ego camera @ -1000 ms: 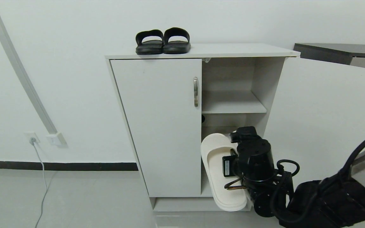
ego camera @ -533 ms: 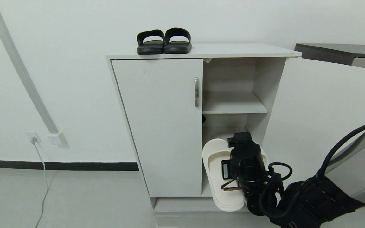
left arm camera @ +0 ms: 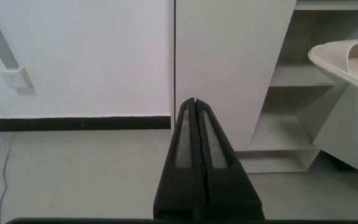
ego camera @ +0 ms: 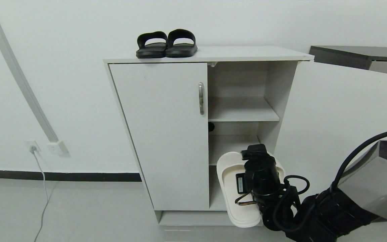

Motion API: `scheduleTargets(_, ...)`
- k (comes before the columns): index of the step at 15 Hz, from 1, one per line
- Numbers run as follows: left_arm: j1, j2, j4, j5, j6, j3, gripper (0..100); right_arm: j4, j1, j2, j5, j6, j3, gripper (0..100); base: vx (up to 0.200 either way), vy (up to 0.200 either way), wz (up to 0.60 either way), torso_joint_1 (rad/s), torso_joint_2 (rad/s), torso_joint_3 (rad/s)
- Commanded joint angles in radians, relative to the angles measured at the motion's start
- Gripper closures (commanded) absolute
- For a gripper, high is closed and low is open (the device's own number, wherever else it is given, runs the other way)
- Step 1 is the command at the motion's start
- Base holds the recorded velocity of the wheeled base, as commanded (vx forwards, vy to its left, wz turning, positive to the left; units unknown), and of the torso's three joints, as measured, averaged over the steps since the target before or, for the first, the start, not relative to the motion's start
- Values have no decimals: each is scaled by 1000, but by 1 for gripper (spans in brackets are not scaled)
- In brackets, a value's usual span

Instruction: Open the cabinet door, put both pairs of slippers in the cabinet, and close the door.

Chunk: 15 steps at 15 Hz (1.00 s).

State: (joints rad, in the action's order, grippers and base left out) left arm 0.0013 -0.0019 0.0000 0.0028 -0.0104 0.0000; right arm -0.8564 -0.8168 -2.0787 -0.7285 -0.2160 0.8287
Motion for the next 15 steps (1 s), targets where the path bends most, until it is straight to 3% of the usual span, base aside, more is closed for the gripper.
scheduleTargets(1,0,2,0,0,0,0,100,-20,-2,-6,18,0,-2,100,0,0,0,0,0,0)
scheduleTargets(11,0,2,0,-1,0,0,100,-90,15,-98,57,1,4,100,0,0,0,0,0,0)
scheduleTargets(15,0,2,0,-1,0,0,100,-121,19,-126,63,1,9,100,0,0,0,5,2,-142)
